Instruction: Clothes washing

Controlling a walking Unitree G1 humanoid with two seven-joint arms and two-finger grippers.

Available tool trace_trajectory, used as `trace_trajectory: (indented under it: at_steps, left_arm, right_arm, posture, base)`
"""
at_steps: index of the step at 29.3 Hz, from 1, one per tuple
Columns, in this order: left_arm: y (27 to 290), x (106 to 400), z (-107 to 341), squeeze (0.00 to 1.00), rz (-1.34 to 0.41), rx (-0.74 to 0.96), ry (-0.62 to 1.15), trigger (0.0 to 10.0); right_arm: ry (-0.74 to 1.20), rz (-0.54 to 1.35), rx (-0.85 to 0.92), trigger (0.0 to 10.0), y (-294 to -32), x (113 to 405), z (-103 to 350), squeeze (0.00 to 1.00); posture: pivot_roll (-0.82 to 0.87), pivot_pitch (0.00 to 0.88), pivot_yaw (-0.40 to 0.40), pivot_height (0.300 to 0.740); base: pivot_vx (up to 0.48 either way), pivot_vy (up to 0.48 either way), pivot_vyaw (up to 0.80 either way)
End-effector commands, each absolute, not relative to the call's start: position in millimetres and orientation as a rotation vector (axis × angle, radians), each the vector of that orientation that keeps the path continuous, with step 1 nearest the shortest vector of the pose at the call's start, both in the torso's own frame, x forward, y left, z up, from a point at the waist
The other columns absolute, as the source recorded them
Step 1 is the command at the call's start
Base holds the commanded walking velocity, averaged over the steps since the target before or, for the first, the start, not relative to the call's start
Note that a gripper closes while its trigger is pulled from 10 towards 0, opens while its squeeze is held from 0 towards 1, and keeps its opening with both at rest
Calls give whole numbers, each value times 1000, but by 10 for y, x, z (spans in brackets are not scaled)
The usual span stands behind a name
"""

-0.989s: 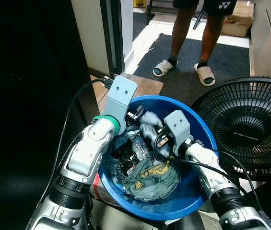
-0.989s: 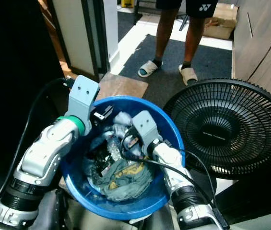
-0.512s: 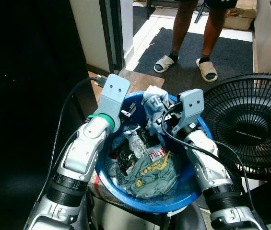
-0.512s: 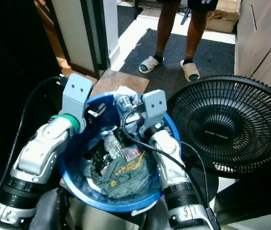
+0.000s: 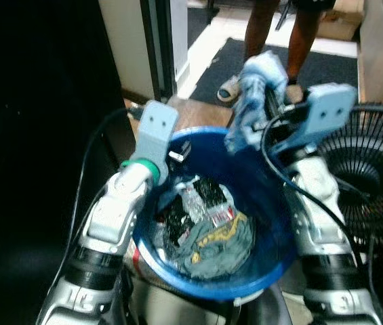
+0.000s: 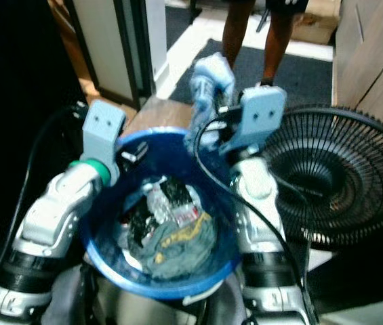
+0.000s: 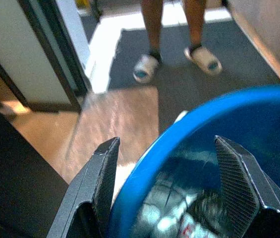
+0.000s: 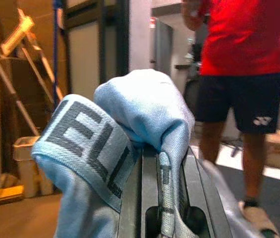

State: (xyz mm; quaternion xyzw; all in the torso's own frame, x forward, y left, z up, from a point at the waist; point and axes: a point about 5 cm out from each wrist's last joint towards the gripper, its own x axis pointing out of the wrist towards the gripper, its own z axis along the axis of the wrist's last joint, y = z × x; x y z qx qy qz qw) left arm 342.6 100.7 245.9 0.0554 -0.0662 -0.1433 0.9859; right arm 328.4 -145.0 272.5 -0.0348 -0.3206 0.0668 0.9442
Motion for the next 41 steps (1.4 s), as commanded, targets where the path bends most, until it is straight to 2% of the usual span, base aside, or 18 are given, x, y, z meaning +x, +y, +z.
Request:
trace_trajectory:
  at_steps: [1, 5, 12, 15, 24, 29, 41]
  left_arm:
    - [1156, 3412, 2676, 0, -256, 81, -232, 10000]
    - [1326, 3381, 2984, 0, -242, 69, -352, 10000]
    - [1323, 3368, 3140, 0, -256, 26, -392, 10000]
    - [1301, 3378, 3167, 0, -263, -21, -397, 10000]
    - [1274, 3381, 3043, 0, -261, -19, -364, 10000]
    - [1231, 3384, 2909, 0, -267, -20, -319, 10000]
    - [1205, 3395, 2824, 0, -275, -15, -290, 10000]
  right_arm:
    - [-596, 165, -88, 10000, -1435, 3218, 2555, 0]
    - [-538, 202, -87, 10000, -1428, 3121, 2391, 0]
    - [-595, 186, -43, 10000, -1372, 3072, 2630, 0]
    - [-573, 195, -38, 10000, -1258, 3085, 2555, 0]
    - [-470, 176, -25, 10000, -1201, 3136, 2307, 0]
    - [-441, 95, -3, 10000, -1264, 3190, 2243, 0]
    - [-442, 54, -14, 10000, -1304, 3217, 2226, 0]
  posture:
    - [82, 138, 92, 400]
    - [84, 133, 92, 400]
    - [74, 106, 84, 400]
    - [77, 90, 75, 400]
    - [80, 64, 66, 400]
    - [84, 46, 65, 420]
    - [82, 31, 69, 455]
  base:
    - [0, 0, 0]
    - [0, 0, 0]
    - [0, 0, 0]
    - [0, 0, 0]
    - [0, 0, 0]
    - [0, 0, 0]
    - [0, 0, 0]
